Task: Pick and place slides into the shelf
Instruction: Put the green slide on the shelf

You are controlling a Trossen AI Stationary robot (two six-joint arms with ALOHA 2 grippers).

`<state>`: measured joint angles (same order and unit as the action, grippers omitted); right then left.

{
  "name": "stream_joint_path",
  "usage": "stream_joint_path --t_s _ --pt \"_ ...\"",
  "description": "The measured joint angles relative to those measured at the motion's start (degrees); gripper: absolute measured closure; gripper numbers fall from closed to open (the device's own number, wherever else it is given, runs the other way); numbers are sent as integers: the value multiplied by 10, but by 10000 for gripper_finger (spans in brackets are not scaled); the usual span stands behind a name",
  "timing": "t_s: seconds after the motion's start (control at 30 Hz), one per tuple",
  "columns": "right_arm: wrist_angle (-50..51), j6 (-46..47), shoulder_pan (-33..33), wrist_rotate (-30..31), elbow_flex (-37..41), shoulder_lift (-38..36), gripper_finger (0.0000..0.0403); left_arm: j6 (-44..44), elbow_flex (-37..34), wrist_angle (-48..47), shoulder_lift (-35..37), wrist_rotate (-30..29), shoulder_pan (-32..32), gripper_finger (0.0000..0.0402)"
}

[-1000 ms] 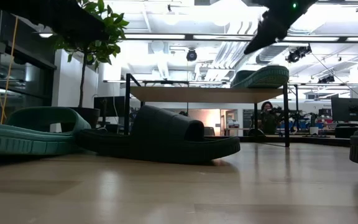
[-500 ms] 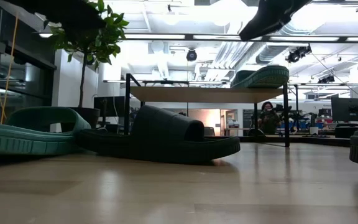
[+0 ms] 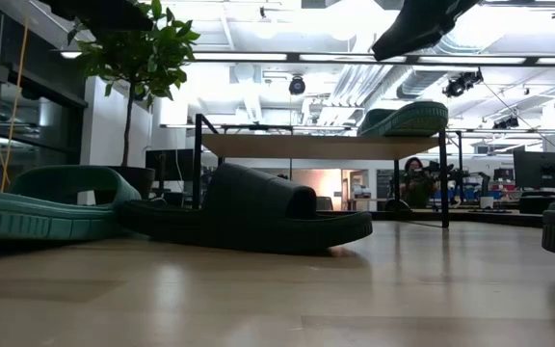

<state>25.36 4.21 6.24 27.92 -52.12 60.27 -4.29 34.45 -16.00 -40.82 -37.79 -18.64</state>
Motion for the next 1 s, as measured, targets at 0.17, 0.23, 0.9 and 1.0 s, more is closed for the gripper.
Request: stream_joint_path --t_s 0.17,0.23,0.9,1.0 --pt "0 -2 0 0 0 0 198 0 25 -46 -60 -62 -36 213" --pt "0 -7 -1 0 0 0 198 4 41 -66 -89 -86 -47 213" --pt "-3 40 -2 -5 0 0 198 163 180 -258 -304 -113 -159 213" --pt "-4 50 -2 -22 0 0 198 198 190 -289 -321 -113 -175 213"
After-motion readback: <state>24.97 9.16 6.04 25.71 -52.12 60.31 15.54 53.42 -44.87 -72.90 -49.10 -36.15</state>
